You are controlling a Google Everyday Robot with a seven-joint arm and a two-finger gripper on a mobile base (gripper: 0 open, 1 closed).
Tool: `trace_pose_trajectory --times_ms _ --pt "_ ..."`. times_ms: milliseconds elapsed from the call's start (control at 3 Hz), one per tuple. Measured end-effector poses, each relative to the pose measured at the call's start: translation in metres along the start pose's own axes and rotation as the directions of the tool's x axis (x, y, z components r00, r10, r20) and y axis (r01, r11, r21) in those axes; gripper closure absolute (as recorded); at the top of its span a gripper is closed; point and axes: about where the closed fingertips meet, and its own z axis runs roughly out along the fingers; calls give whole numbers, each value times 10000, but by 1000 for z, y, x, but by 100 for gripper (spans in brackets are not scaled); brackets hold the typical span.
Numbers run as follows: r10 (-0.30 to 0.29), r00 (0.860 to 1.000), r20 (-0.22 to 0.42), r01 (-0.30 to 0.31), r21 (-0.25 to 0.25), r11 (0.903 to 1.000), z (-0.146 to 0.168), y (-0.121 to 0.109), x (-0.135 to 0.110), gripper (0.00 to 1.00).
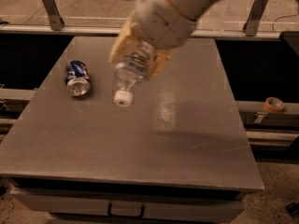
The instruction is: Place blue plastic bottle upright
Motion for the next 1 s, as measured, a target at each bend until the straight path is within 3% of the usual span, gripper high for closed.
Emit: trace_pose_trajectory --times_ms 333,667,1000 --pt "1867 9773 -1002 -1702 1536 9734 -30 27 7 100" --pt "2539 9518 -1719 -2154 2142 9527 -54 39 16 100" --pt "2905 9439 -1568 -2452 2562 9350 -54 40 23 100"
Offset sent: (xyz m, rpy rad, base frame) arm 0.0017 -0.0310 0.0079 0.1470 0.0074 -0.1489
